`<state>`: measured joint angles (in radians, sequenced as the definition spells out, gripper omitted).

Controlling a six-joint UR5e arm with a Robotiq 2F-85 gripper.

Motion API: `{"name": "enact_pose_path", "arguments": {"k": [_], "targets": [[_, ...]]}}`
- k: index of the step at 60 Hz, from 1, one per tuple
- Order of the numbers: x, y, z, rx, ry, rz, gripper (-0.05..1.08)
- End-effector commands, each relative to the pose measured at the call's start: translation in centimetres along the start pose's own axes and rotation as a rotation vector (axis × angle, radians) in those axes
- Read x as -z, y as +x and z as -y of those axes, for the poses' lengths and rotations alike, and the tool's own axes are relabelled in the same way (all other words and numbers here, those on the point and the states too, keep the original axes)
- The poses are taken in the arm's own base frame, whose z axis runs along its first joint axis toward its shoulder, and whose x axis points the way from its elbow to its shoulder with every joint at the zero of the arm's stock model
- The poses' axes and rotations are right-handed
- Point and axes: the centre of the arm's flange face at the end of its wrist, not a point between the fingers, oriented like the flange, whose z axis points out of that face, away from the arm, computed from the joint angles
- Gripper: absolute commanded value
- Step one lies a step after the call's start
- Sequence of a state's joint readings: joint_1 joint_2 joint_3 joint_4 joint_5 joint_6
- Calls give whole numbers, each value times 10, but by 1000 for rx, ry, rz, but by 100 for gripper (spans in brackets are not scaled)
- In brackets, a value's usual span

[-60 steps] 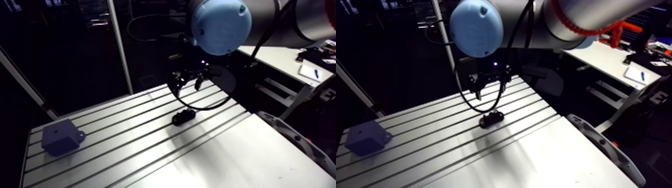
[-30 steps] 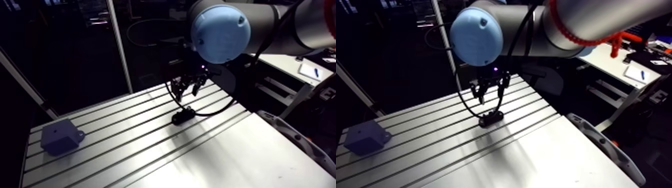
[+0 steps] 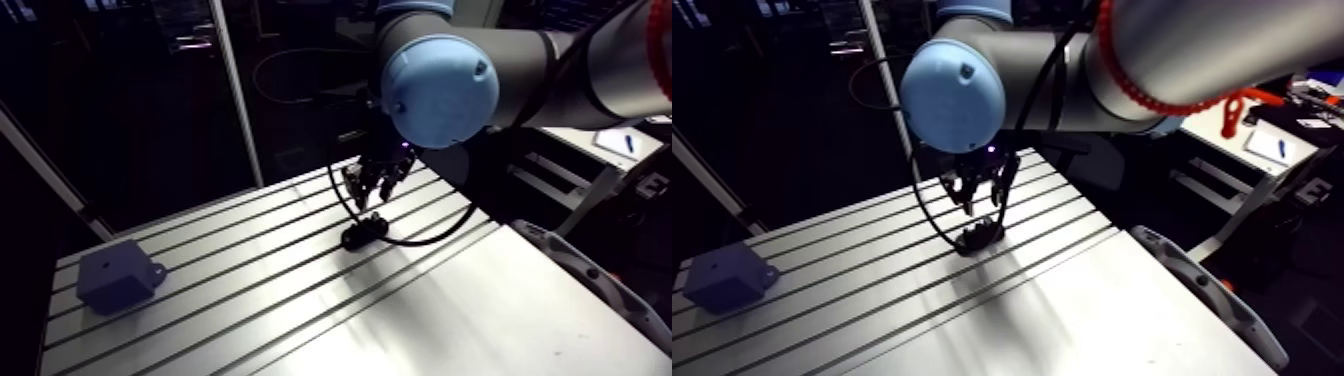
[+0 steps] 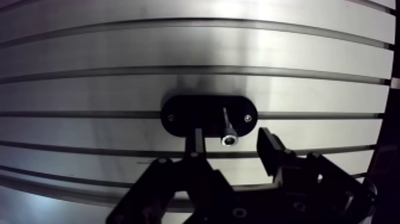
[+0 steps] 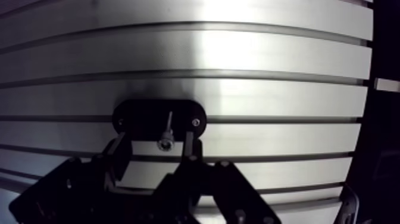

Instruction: Pick up the M10 bolt and insert it into the hole until fully seated.

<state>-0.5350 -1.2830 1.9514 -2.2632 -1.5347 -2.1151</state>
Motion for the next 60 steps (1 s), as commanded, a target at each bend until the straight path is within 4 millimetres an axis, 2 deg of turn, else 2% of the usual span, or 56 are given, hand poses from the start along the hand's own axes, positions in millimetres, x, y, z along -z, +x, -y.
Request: {"name": "enact_pose_path", "arguments": {"k": [1, 8, 60], "targets": [[-4, -3, -5, -3, -6, -9, 45], [-6, -3, -6, -4, -4, -6, 48], [-25, -6, -5, -6, 6, 14, 53]]}}
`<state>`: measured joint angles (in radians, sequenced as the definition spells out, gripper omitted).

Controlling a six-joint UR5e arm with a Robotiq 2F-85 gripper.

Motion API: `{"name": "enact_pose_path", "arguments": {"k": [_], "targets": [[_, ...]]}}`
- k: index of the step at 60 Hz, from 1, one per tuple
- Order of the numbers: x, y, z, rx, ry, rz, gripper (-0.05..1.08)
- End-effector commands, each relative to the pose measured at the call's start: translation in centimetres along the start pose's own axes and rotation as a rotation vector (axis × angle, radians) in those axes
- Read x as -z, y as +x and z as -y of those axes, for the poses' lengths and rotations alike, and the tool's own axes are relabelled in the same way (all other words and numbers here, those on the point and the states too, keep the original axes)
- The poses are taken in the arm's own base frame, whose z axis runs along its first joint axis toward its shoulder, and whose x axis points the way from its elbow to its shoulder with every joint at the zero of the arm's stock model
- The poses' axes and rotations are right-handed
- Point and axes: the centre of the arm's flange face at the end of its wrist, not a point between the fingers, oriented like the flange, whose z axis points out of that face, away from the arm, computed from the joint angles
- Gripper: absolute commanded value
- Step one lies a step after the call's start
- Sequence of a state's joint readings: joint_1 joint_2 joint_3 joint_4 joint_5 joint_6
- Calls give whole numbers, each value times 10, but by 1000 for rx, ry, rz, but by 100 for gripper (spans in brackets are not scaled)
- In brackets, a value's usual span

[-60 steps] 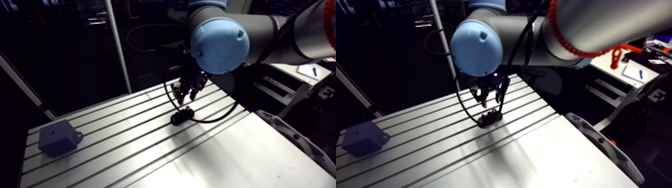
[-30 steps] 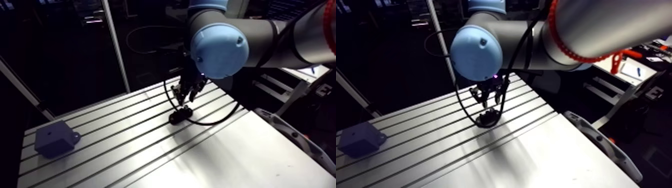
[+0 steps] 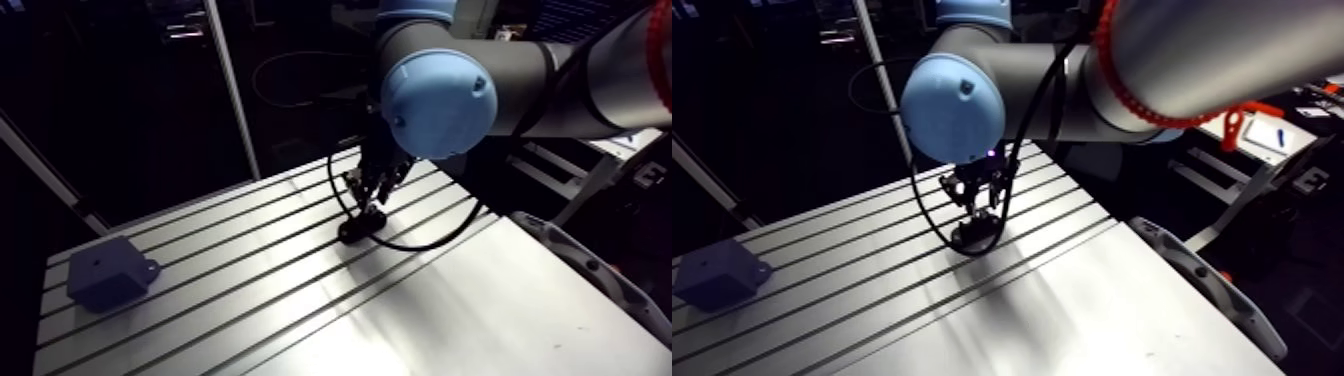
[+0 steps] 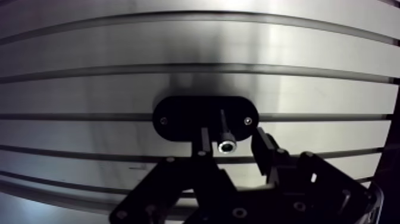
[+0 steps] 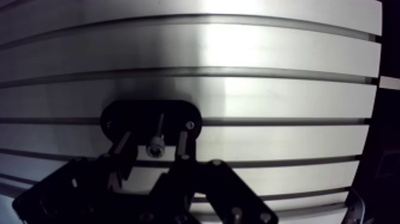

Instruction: Pick up the M10 bolt and insert it into the hole until fully seated.

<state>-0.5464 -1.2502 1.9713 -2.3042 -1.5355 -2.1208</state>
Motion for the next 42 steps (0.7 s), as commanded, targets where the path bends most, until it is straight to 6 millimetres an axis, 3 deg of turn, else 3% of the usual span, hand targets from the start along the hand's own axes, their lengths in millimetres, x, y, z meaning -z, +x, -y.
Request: {"name": "enact_pose_path", "arguments": {"k": [1, 42], "targets": [[-4, -2, 1, 0, 1, 3, 53], [-4, -6, 3, 0, 3, 6, 57]]}}
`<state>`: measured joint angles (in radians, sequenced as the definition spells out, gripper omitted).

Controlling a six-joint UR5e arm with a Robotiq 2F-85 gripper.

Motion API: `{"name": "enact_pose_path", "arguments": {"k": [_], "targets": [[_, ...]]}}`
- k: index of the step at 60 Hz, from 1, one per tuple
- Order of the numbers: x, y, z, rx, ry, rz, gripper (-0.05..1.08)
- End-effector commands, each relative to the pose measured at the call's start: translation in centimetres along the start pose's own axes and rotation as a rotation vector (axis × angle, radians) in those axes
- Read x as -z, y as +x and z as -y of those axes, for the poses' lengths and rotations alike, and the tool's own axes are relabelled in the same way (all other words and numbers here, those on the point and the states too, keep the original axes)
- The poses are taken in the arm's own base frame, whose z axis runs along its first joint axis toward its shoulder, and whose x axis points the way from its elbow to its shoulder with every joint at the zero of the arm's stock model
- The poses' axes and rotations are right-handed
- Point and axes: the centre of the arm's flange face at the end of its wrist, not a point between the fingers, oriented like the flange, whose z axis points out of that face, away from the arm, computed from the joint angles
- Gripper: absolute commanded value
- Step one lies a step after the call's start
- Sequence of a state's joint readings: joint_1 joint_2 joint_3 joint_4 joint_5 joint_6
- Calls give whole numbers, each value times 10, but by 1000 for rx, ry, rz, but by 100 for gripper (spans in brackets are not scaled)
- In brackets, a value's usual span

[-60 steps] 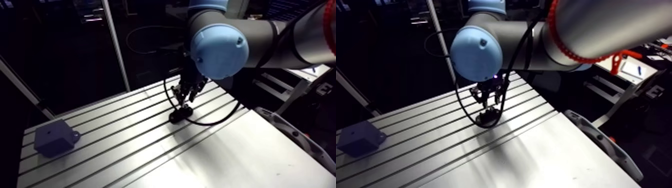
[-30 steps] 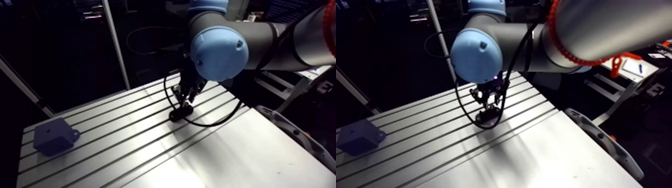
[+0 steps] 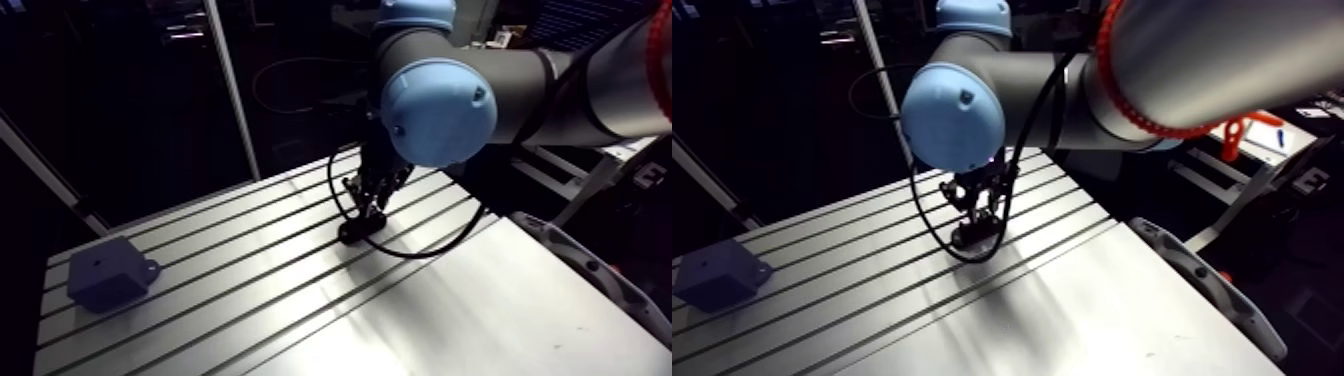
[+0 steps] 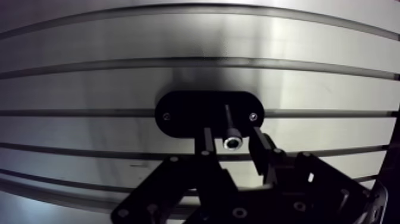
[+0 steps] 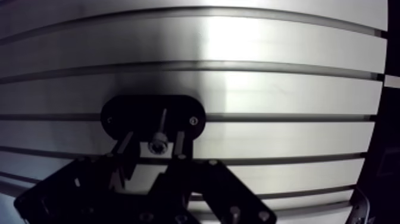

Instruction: Pick up the M10 bolt and insert it into the hole until fully seated.

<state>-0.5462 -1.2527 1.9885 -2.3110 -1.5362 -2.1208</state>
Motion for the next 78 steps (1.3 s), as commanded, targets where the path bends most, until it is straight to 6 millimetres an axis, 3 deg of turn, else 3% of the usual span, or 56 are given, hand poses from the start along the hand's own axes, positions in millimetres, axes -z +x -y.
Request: {"name": "enact_pose_path", "arguments": {"k": [1, 78], "targets": [[1, 0, 0, 0, -1, -2, 58], [-2, -2, 0, -6, -6, 8, 74]]}}
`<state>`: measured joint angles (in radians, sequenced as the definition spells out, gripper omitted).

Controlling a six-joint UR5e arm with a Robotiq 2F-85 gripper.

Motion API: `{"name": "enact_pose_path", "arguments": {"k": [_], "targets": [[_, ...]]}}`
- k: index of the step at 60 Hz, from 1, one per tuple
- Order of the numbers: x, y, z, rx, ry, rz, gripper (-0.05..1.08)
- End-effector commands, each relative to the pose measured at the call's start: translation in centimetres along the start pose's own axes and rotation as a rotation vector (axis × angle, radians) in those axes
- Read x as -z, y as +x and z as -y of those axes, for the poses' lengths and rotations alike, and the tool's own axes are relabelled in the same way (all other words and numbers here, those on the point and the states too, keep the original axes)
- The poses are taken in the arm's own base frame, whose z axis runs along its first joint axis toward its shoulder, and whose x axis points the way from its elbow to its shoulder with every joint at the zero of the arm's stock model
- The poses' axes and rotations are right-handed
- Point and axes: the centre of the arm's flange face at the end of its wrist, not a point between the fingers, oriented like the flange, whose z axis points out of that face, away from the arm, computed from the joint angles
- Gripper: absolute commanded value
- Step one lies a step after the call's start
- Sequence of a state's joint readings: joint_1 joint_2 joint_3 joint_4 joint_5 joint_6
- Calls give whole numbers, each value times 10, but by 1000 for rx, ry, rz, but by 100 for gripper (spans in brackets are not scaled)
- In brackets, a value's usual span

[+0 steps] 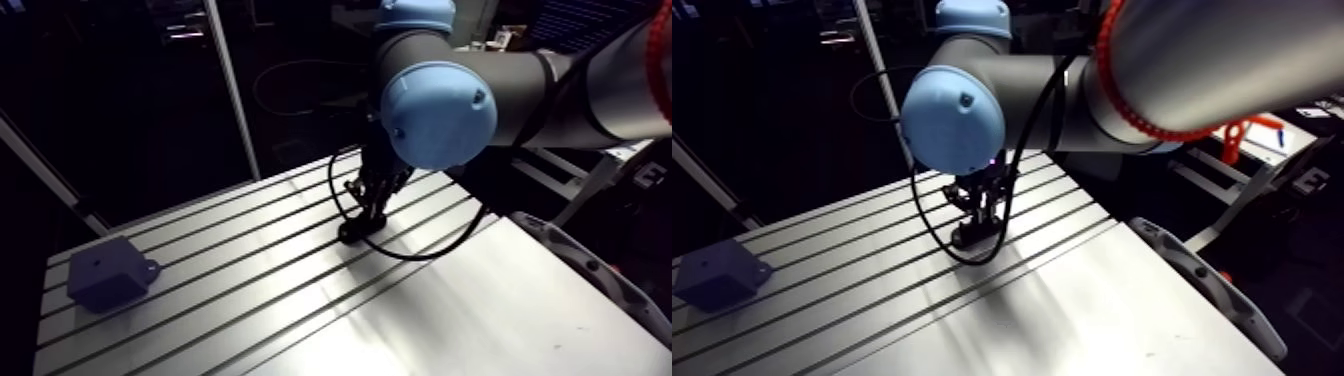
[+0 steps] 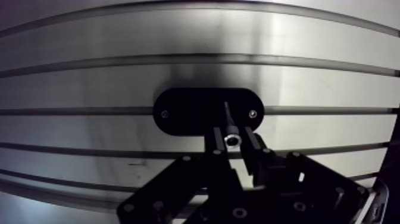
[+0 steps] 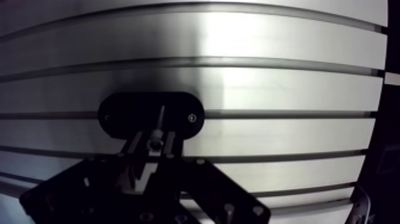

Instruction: Pick up the M10 bolt and insert it into the hole until fully seated.

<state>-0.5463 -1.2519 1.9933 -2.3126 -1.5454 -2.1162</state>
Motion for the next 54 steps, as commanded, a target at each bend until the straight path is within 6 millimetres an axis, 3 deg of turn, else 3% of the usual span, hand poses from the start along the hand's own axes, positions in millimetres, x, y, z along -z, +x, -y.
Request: {"name": "enact_pose_path", "arguments": {"k": [1, 34, 39, 54], "targets": [[1, 0, 0, 0, -1, -1, 74], [11, 4, -2, -7, -16, -26, 82], [16, 7, -4, -9, -16, -40, 91], [36, 10, -3, -21, -19, -45, 103]]}}
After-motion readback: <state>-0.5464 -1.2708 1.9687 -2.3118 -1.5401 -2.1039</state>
